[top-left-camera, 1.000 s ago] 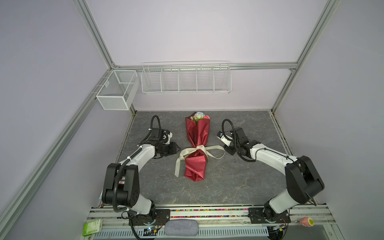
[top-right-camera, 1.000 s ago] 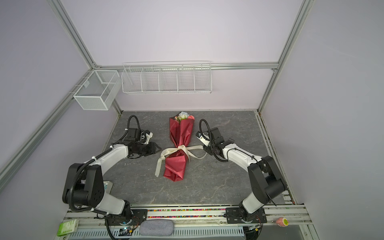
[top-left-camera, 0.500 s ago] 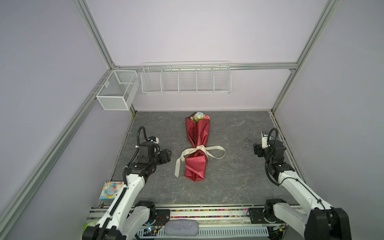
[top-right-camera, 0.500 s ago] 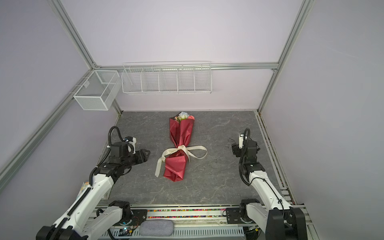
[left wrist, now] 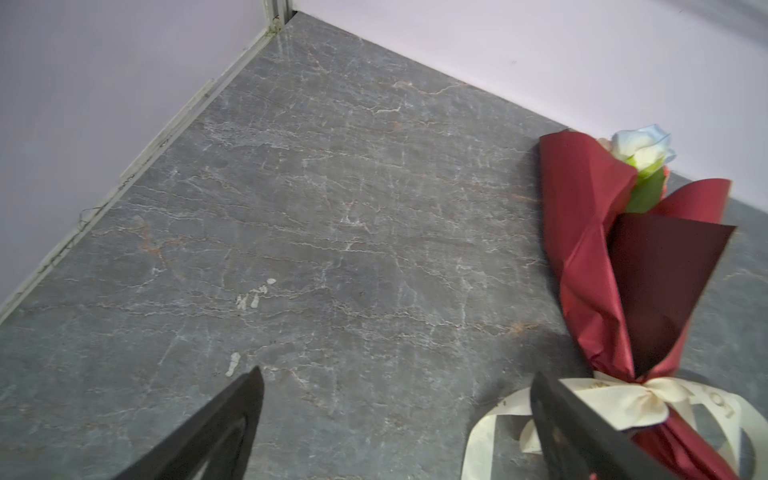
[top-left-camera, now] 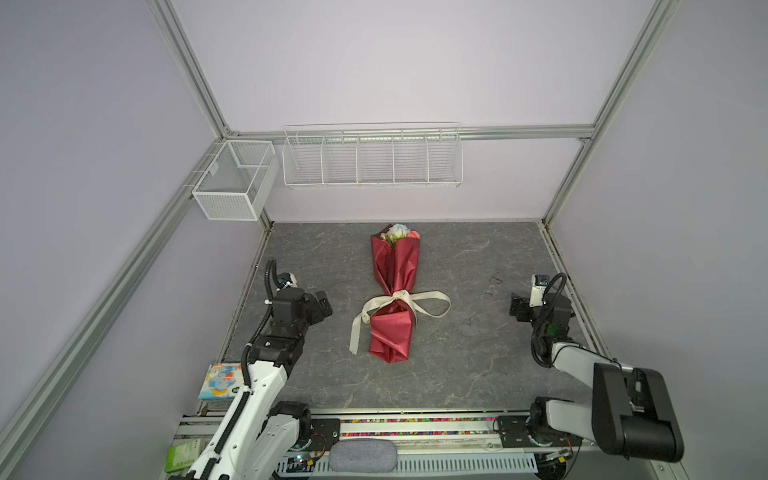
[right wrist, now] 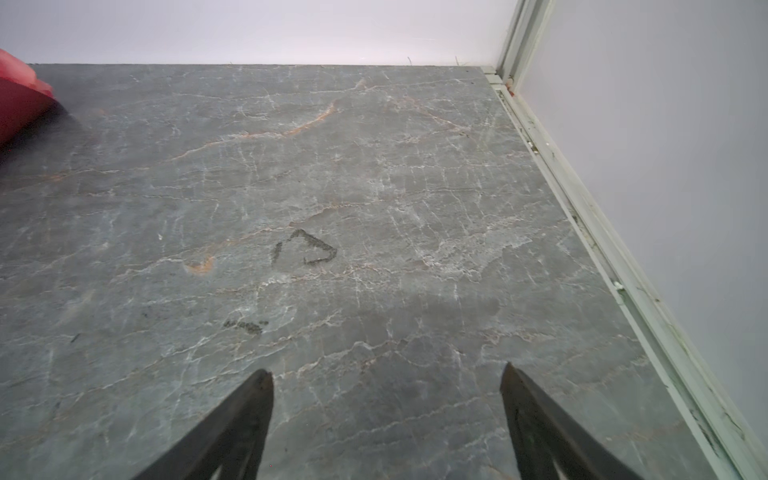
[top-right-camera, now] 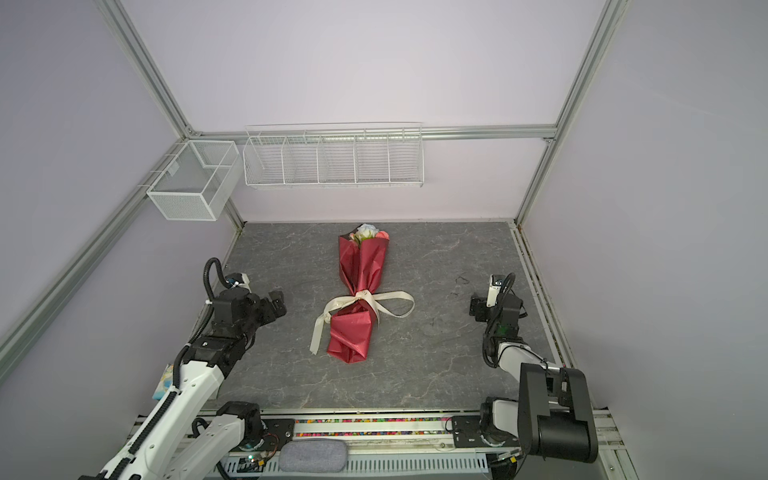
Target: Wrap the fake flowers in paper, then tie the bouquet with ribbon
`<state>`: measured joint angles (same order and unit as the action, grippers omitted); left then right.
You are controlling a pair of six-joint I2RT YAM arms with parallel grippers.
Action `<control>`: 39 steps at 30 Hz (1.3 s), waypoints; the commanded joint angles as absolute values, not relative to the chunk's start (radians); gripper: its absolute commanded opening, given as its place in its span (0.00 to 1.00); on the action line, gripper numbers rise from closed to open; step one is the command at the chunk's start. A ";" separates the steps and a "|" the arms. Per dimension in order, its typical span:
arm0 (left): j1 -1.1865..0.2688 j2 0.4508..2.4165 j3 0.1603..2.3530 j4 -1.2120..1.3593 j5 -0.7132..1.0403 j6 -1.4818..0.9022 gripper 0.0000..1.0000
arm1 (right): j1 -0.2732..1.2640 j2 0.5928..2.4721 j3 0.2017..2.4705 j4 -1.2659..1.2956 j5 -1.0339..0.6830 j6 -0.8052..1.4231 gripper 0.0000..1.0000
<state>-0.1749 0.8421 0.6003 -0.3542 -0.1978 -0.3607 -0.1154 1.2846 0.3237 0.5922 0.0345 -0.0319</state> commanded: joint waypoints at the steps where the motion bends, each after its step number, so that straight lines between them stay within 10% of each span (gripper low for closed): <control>1: -0.171 0.819 0.606 -0.299 -0.284 -0.280 1.00 | -0.132 1.281 0.336 0.687 -0.053 -0.017 0.89; 8: -0.170 0.782 0.489 -0.140 -0.378 -0.210 1.00 | -0.115 1.355 0.273 0.924 -0.204 0.006 0.88; 14: -0.170 0.809 0.446 -0.103 -0.390 -0.153 1.00 | -0.051 1.579 0.255 1.198 0.010 0.004 0.88; 17: -0.168 0.821 0.428 -0.067 -0.432 -0.125 1.00 | -0.021 1.515 0.358 0.888 0.122 0.008 0.88; 39: -0.047 1.381 0.427 0.669 -0.170 0.004 1.00 | 0.020 1.530 0.368 0.897 0.202 -0.014 0.88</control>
